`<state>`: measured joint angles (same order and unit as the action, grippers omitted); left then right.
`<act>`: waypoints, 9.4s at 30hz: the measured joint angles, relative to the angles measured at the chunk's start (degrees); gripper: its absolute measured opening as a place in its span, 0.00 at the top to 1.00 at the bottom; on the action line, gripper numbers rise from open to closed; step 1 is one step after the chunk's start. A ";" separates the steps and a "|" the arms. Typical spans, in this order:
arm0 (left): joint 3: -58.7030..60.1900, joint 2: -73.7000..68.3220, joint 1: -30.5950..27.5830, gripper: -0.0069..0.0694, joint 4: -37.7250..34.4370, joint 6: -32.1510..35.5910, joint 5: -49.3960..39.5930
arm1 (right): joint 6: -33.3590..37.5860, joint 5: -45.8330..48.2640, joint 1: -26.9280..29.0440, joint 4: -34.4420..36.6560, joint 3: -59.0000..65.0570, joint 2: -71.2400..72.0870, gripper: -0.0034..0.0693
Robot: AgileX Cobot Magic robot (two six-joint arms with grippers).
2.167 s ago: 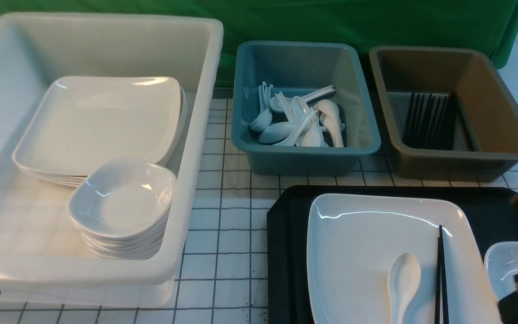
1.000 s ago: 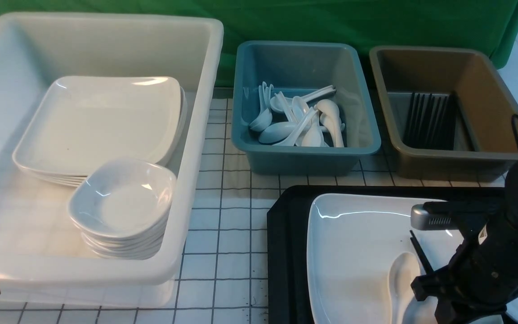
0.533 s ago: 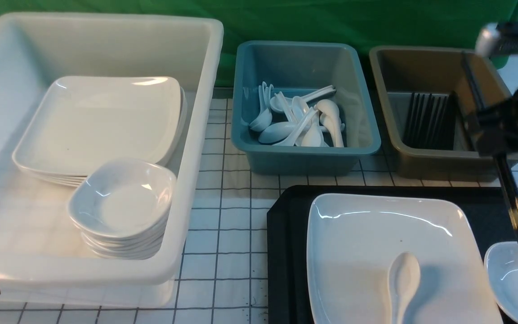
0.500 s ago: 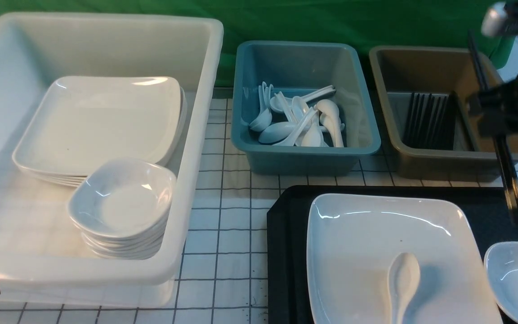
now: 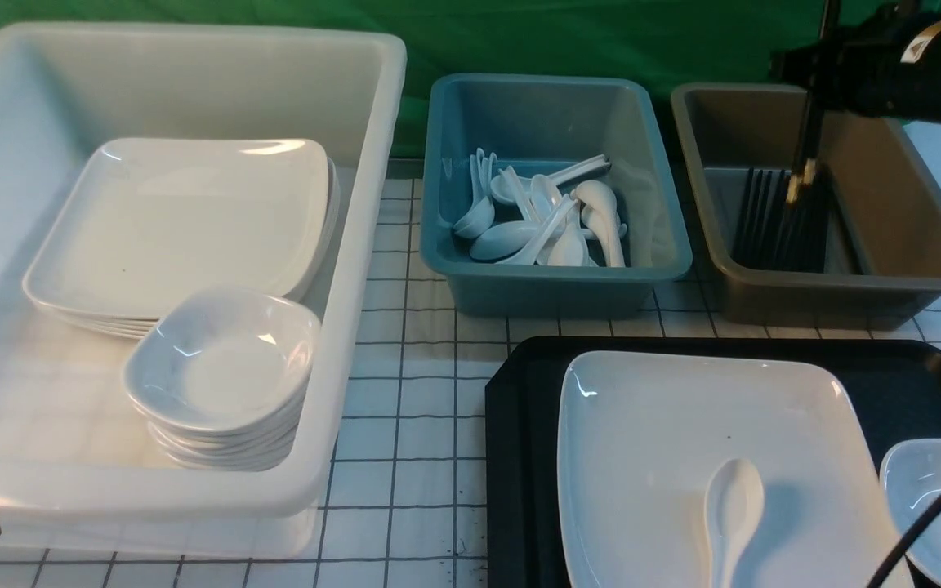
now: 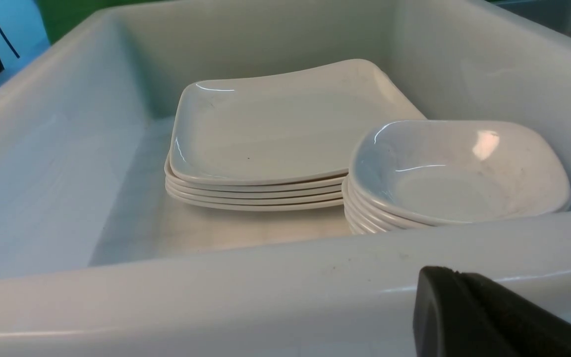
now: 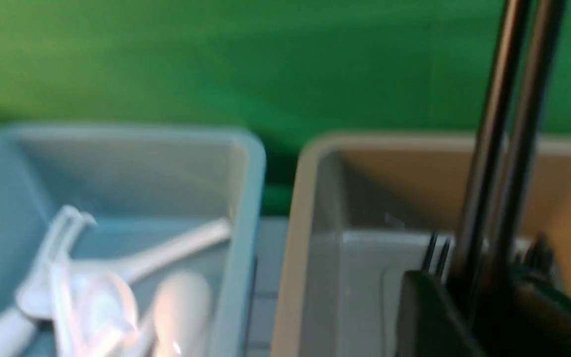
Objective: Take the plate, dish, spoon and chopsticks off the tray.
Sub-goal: Use the right arm to put the chopsticks into the small storage box on the right, then use the left arm to grab a soup spoon from the plate, then use the left arm to put the soup spoon into the small storage box in the middle, then use the right arm to grab a small plate from the dinner plate, then use the right arm to put the small plate into the large storage box on the left
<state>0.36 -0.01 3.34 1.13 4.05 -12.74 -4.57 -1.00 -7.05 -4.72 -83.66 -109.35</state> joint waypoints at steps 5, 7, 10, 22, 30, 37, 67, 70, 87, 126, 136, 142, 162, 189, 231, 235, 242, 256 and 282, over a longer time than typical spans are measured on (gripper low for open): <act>0.00 0.00 0.00 0.88 0.00 0.00 0.00 | -4.30 6.08 0.00 0.17 0.00 -3.05 0.53; 0.00 0.00 0.00 0.88 0.00 0.00 0.00 | -4.67 10.19 0.00 0.26 0.00 -2.47 0.58; 0.00 0.00 0.00 0.88 0.00 0.00 0.00 | -3.91 17.34 0.00 0.26 0.00 0.60 0.74; 0.00 0.00 0.00 0.88 0.00 0.00 0.00 | 4.10 51.47 0.00 0.19 9.26 32.85 0.91; 0.00 0.00 0.00 0.88 0.00 0.00 0.00 | 6.37 47.27 0.00 0.19 32.61 64.11 0.91; 0.00 0.00 0.00 0.88 -1.79 -1.05 1.21 | 8.49 41.73 0.00 0.13 49.86 88.82 0.91; -40.45 -24.87 2.55 0.88 -28.63 -19.66 -32.32 | 3.49 39.39 0.00 0.15 57.91 100.17 0.87; -48.94 -37.48 2.55 0.88 -23.99 -16.34 -47.35 | 3.49 39.46 0.00 0.15 57.91 100.17 0.86; -62.94 -82.92 38.97 0.76 -26.37 -15.95 -40.03 | 2.51 38.52 0.00 0.15 59.18 100.17 0.81; -110.12 -131.63 57.39 0.42 -8.33 -20.55 -49.90 | 2.00 37.41 0.00 0.15 59.45 100.23 0.78; -110.12 -131.80 57.39 0.54 -7.31 -19.07 -49.70 | 1.96 37.41 0.00 0.15 59.45 100.23 0.76; -110.13 -131.29 56.71 0.87 -5.69 -15.49 -51.44 | 1.94 37.41 0.00 0.15 59.45 100.23 0.75; -134.88 -120.95 32.29 0.88 -1.13 -14.85 -42.36 | 1.77 37.41 0.00 0.15 59.45 100.23 0.72; -134.90 -135.54 18.11 0.43 -27.08 -7.08 -41.86 | 1.77 37.41 0.00 0.15 59.45 100.23 0.70; -60.62 -78.36 14.03 0.90 -29.51 23.18 -43.57 | -8.34 57.49 -21.21 -22.58 37.19 21.44 0.25; -60.62 -78.30 14.03 0.90 -30.53 23.18 -44.01 | -8.47 56.71 -21.26 -27.21 37.13 15.90 0.23; -60.58 -78.30 14.03 0.90 -31.70 23.18 -44.08 | -8.50 55.32 -21.26 -32.32 37.13 11.37 0.23; -60.58 -78.25 14.03 0.90 -36.50 22.84 -46.07 | -8.31 55.22 -21.71 -32.87 36.63 10.91 0.76; -61.73 -76.40 6.86 0.90 -33.99 18.22 -43.19 | 1.51 65.88 -21.71 -5.62 20.92 50.59 0.84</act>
<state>-61.37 -76.41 10.21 -32.85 22.27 -55.93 -3.05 64.88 -28.75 -10.34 -62.73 -58.76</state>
